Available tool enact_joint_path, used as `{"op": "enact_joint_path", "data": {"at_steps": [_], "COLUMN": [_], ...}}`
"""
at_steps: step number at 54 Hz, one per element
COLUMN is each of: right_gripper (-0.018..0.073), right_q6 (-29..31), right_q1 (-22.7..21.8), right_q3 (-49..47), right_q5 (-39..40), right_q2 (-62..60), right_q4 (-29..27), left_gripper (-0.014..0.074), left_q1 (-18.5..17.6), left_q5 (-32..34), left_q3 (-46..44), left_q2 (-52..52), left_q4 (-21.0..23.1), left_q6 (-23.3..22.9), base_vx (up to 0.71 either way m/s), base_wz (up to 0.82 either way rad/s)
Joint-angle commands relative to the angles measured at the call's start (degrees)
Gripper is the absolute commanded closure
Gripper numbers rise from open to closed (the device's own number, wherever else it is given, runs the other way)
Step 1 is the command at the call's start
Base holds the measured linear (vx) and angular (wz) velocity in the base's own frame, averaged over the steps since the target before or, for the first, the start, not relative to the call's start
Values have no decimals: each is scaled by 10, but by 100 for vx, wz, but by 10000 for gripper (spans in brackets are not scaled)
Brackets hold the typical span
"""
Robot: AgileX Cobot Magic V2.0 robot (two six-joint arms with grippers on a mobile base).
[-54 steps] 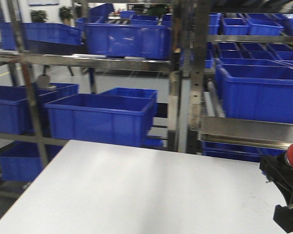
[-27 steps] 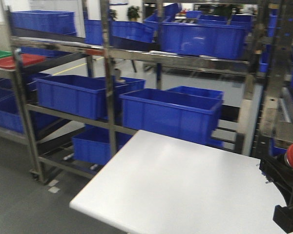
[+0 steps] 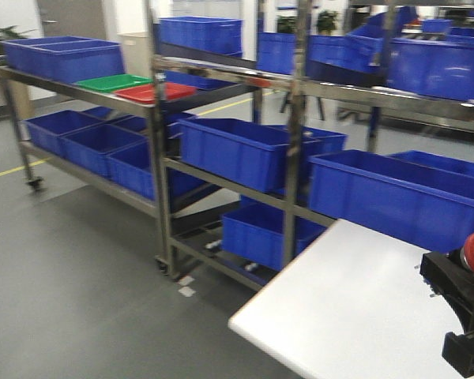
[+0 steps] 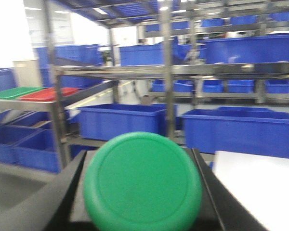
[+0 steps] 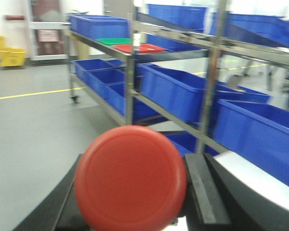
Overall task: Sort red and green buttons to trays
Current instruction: 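Drive the base away from the table while holding both buttons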
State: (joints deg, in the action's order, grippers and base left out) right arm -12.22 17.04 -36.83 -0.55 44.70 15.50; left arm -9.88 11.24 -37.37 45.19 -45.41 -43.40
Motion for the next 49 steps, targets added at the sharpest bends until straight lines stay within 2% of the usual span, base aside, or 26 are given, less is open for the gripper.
{"op": "enact_joint_path", "data": {"at_steps": [1,49], "right_gripper": [568,568], "right_q6": [5,5], "right_q1": [1,1], "right_q3": [-23,-23], "right_q5": [51,51], "right_q2": [-5,-5], "right_q4": [2,2], "left_gripper": [599,599], "left_q1": [-1,-1], "left_q5": [35,35], "left_q3": [-20,-20], "left_q2": [-3,-3], "left_q4": [8,8], "left_q6": [-4,-4], "base_vx": [9,20], "base_wz": [56,64]}}
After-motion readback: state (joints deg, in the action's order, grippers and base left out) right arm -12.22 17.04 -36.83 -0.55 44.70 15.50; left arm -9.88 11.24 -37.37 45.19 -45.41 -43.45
